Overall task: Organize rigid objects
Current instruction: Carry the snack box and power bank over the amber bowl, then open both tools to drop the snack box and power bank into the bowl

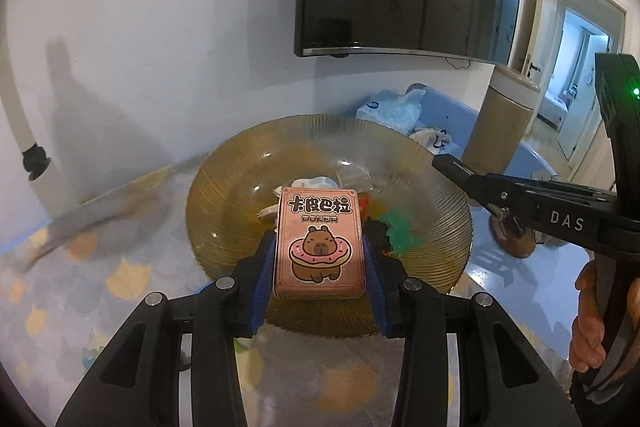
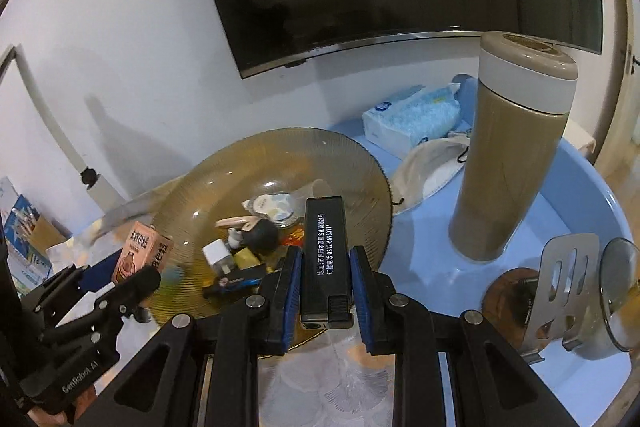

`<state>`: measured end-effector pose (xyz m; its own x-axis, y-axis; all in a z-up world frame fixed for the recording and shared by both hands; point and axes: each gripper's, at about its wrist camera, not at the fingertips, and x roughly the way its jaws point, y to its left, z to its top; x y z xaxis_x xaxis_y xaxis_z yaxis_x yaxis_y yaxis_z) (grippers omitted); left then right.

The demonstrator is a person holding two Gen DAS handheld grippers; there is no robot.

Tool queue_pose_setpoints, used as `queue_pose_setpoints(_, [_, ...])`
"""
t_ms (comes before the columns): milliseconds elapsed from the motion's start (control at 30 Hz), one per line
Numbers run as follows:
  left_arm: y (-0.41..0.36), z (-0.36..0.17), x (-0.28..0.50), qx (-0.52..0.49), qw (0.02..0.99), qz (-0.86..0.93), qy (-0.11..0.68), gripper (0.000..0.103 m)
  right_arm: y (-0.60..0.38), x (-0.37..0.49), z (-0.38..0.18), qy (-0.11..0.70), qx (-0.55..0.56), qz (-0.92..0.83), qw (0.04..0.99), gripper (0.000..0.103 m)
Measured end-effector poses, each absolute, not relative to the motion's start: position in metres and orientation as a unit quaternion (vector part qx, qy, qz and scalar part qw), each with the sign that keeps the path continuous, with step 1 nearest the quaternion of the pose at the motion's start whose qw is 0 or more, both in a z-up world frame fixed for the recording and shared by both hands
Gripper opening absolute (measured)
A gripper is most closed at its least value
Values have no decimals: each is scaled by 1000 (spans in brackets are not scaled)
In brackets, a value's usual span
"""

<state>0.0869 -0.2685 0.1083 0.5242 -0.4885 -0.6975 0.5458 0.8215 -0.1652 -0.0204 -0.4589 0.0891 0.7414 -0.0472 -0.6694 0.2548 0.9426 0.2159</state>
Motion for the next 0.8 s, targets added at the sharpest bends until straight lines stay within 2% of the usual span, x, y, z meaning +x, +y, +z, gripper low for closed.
queue_pose_setpoints(100, [-272,113,85,45,876,-296,379,42,-461,-14,90,349,144,-83,922,24])
queue_pose_setpoints(167, [-267,120,80,50,884,-291,362,81,-463,-11,88,350,148,-71,922,26])
queue_pose_setpoints(200, [-261,123,76,50,889,-286,353,85,-464,-11,87,359,152,-71,918,27])
queue_pose_setpoints(300, [-231,131,64,48,894,-272,353,85,-463,-15,84,383,158,-73,907,36])
queue_pose_setpoints(567, [-105,160,28,-14,924,-172,342,85,-421,-54,119,350,159,6,923,39])
queue_pose_setpoints(633, [-71,162,16,-46,927,-148,341,85,-391,-63,129,338,133,24,931,61])
queue_pose_setpoints(800, [-25,128,-7,-85,917,-104,375,85,-317,-83,114,331,74,59,939,63])
